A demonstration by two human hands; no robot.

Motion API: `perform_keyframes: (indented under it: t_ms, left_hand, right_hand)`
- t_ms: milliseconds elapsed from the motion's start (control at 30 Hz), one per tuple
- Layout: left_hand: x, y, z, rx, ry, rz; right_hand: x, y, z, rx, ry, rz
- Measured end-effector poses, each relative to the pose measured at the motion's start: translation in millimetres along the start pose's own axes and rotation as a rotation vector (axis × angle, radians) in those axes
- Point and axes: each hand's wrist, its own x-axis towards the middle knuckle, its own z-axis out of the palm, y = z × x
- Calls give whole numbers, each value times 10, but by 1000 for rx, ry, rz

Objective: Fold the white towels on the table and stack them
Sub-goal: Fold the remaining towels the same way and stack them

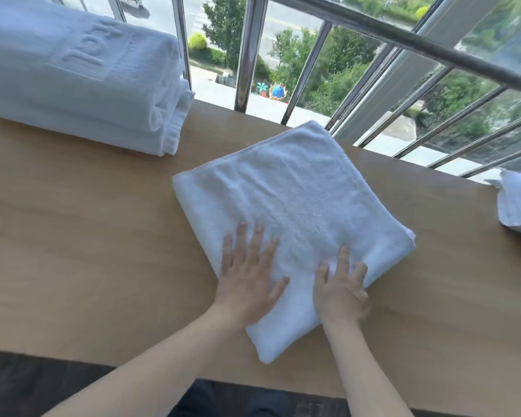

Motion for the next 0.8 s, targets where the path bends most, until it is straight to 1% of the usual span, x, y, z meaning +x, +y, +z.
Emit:
perform_keyframes:
  t_ms: [67, 133, 167, 233, 267, 333, 400, 467, 500, 567, 633, 667, 800]
  left_hand:
    - [74, -56, 55, 74, -61, 54]
    - [292, -212, -7, 134, -86, 154]
    - [449, -296, -80, 168, -117, 213]
    - [779, -401, -214, 225, -195, 297]
    - [901, -387, -247, 239, -224, 290]
    - [969, -201, -231, 196, -263, 181]
    - [762, 61, -86, 147, -233, 119]
    - [491, 221, 60, 156, -176, 147]
    - [427, 242, 102, 161, -151, 156]
    - [436, 228, 125, 166, -111, 143]
    - [466, 231, 125, 186, -89, 145]
    - [464, 238, 133, 196, -83, 153]
    - [453, 225, 185, 228, -62, 172]
  right_hand:
    - [-54, 63, -46, -99, 13, -25]
    - [-80, 138, -99, -163, 103, -66]
    - [-83, 164, -116, -157, 144, -99]
    - [-110, 187, -120, -118, 195, -223]
    - [-126, 185, -103, -116, 207, -290]
    - [-125, 139, -67, -80, 256, -385]
    - [-77, 79, -30, 5, 361, -468]
    - [0, 73, 41, 94, 425, -528]
    - [24, 67, 66, 114, 395, -554]
    - [84, 59, 94, 147, 272, -629]
    - [222, 65, 82, 111, 145, -677]
    - [331, 80, 70, 73, 110, -695]
    - [879, 111, -15, -15, 91, -740]
